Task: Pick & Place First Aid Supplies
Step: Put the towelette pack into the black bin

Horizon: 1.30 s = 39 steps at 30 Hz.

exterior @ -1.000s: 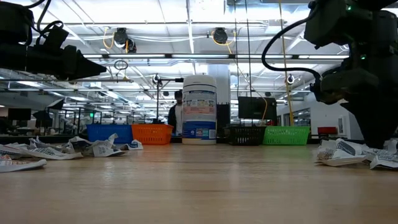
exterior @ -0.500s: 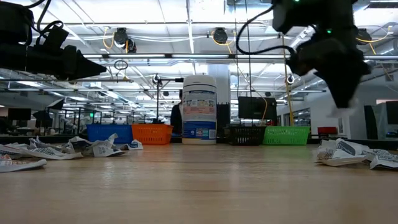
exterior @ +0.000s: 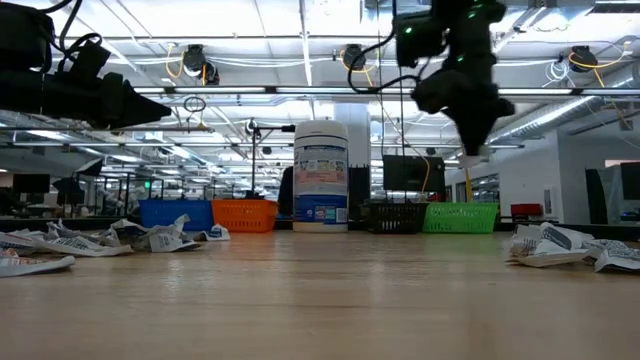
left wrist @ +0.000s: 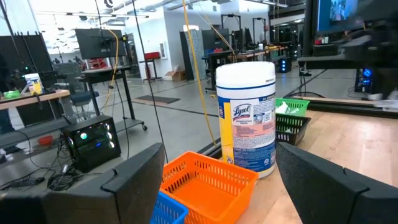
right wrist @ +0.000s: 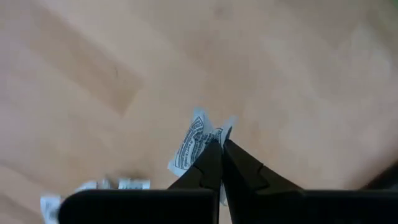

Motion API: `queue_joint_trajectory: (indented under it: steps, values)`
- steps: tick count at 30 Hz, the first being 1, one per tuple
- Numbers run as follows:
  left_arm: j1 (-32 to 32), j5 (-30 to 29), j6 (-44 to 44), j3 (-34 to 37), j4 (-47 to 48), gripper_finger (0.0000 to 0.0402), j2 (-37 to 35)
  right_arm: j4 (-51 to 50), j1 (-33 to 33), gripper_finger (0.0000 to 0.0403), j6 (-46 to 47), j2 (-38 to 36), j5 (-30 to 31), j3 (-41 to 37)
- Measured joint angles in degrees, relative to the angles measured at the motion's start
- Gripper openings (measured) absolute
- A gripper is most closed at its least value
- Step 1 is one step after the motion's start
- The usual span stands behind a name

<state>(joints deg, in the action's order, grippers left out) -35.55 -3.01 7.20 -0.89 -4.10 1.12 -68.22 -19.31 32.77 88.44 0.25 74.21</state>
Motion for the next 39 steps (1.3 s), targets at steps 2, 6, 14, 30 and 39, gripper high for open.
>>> queue_joint_trajectory:
  steps: [2, 6, 14, 30, 39]
  values:
    - [0.02, 0.00, 0.00, 0.01, 0.02, 0.0310, -0.01, 1.07, -3.29, 0.0000, -3.69, 2.48, -0.05, 2.11]
    - [0.00, 0.00, 0.00, 0.00, 0.02, 0.0310, -0.01, 2.07, -9.31, 0.0000, -9.16, 7.62, -0.04, 7.57]
    - [0.00, 0.00, 0.00, 0.01, 0.01, 0.0310, 0.00, 2.28, -17.11, 0.0000, -17.31, 17.69, -0.08, 19.14]
    - [0.00, 0.00, 0.00, 0.00, 0.02, 0.0310, -0.02, 6.10, -22.99, 0.0007, -23.01, 25.21, -0.19, 31.06]
    - [0.00, 0.00, 0.00, 0.00, 0.02, 0.0310, -0.02, 6.31, -22.99, 0.0094, -23.01, 25.21, -0.12, 31.06]
